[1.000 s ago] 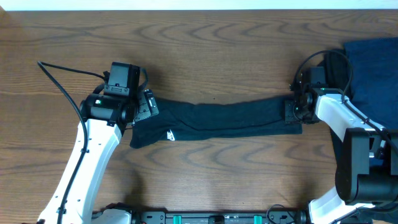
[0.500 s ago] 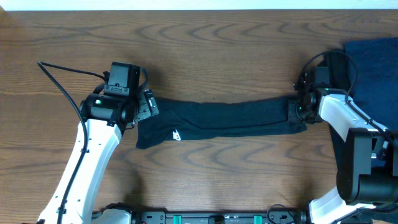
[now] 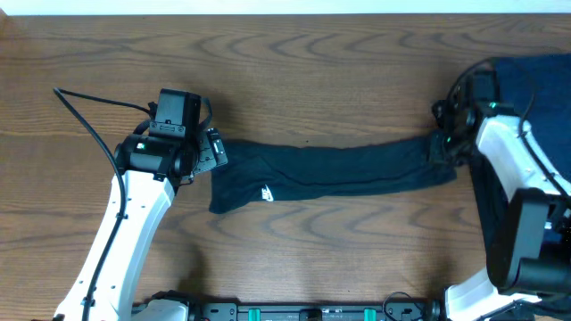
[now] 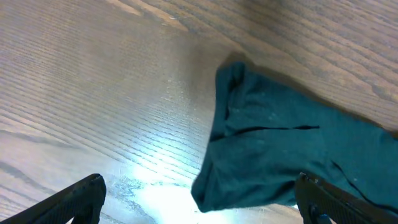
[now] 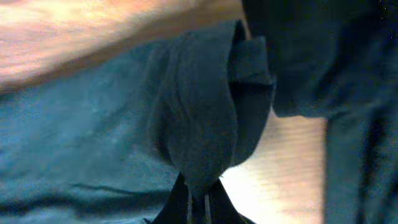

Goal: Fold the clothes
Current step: 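Fold the strip's right end leftward toward the center with the right gripper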

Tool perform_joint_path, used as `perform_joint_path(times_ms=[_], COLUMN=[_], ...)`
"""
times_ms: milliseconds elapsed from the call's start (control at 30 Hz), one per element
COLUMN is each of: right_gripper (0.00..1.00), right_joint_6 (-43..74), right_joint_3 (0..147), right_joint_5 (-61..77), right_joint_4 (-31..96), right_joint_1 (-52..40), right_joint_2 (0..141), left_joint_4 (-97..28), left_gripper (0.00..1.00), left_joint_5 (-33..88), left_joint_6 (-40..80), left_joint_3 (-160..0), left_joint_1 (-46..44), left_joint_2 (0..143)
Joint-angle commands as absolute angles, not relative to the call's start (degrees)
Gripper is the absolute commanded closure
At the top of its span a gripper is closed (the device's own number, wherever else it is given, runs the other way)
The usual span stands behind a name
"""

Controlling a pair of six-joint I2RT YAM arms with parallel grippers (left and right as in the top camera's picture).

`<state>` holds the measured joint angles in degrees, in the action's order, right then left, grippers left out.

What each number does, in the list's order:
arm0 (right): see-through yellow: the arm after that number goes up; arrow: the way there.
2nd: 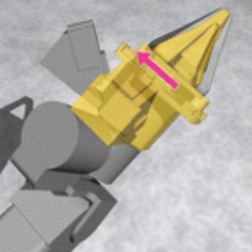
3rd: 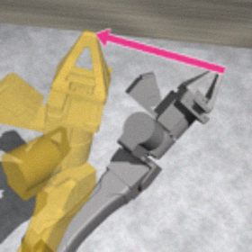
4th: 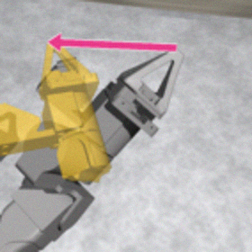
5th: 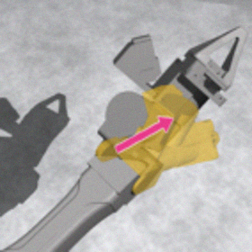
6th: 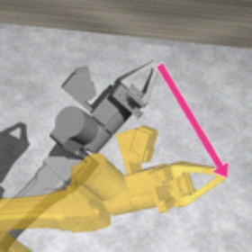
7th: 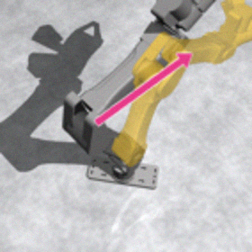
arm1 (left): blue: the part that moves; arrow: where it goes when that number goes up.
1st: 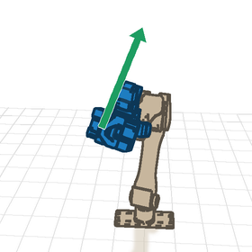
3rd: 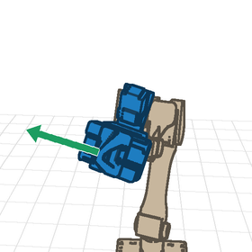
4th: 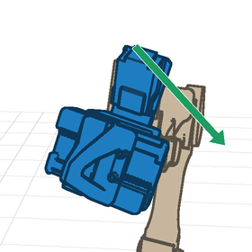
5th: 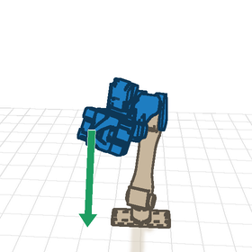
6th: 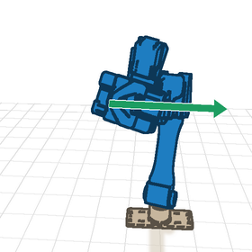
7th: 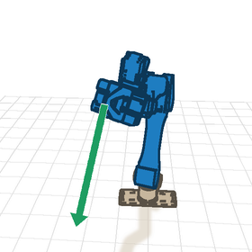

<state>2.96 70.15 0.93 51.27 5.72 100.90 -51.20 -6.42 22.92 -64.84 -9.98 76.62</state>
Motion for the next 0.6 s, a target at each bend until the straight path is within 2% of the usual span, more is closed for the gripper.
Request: perform_joint_path(times_ms=[0,267,567], right_gripper=[0.99,0.99,0.98], right_joint_6=[3.1,3.1,3.2], right_joint_3=[76.8,80.5,80.2], right_joint_5=[5.3,20.1,19.6], right_joint_4=[55.8,60.2,57.9], right_joint_1=[4.4,-2.2,-14.2], right_joint_2=[98.4,98.1,98.9], left_joint_4=[-51.4,-51.4,-51.4], left_gripper=[0.02,0.02,0.02], left_joint_5=[-7.4,-7.4,-7.4], left_joint_6=[23.2,23.2,23.2], left_joint_3=[-65.0,-65.0,-65.0], left_joint_1=[-10.1,-10.1,-10.1], left_joint_2=[76.9,76.9,76.9])
